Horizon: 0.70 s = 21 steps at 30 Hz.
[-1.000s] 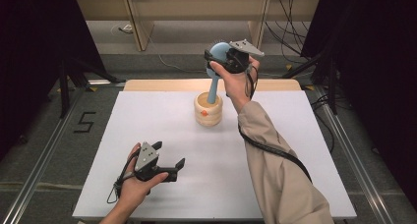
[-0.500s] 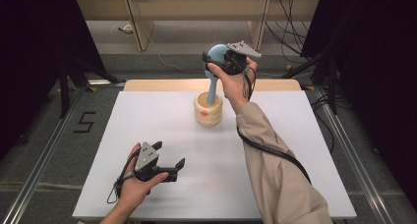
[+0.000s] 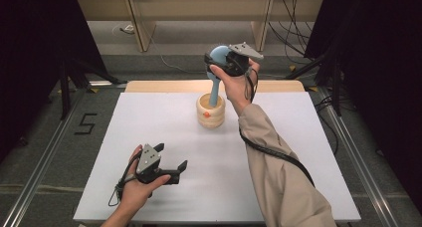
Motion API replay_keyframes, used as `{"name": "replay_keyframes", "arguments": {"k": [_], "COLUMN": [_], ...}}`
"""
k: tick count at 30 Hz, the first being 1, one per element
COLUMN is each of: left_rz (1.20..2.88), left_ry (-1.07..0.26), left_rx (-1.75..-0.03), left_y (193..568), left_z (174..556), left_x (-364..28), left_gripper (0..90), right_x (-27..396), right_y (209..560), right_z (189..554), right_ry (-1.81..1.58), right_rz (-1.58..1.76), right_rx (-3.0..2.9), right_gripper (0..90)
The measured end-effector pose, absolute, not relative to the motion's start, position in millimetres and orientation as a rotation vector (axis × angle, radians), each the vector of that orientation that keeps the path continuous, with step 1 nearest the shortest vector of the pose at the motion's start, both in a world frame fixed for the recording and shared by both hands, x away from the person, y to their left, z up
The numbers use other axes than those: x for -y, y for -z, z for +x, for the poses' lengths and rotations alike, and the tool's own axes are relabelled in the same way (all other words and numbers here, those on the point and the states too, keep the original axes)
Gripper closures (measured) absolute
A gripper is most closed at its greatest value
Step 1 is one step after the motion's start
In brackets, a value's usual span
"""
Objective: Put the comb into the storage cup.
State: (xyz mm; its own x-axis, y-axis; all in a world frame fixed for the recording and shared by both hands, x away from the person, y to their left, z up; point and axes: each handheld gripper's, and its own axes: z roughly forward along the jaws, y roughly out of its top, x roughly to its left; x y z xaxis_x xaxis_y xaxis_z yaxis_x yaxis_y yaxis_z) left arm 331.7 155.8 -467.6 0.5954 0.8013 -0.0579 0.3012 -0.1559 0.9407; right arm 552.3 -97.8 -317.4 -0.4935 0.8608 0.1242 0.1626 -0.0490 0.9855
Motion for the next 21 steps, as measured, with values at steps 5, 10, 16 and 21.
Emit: {"name": "replay_keyframes", "arguments": {"k": [5,10,16,21], "left_rz": [1.727,1.726,1.726,1.725], "left_ry": [-0.568,-0.568,-0.568,-0.568], "left_rx": [-0.913,-0.914,-0.914,-0.914], "left_y": [468.0,467.8,467.8,467.9], "left_z": [332.0,332.2,332.1,332.1], "left_x": [-155.7,-156.2,-156.2,-156.1], "left_gripper": [1.1,1.1,1.1,1.1], "right_x": [97.1,96.1,94.5,93.3], "right_y": [318.6,320.7,322.4,323.2], "right_z": [553.2,554.2,555.1,555.4], "right_ry": [-1.588,-1.585,-1.585,-1.583], "right_rz": [1.091,1.095,1.09,1.092], "right_rx": [-1.666,-1.673,-1.671,-1.673], "right_gripper": [21.2,21.2,21.2,21.2]}}
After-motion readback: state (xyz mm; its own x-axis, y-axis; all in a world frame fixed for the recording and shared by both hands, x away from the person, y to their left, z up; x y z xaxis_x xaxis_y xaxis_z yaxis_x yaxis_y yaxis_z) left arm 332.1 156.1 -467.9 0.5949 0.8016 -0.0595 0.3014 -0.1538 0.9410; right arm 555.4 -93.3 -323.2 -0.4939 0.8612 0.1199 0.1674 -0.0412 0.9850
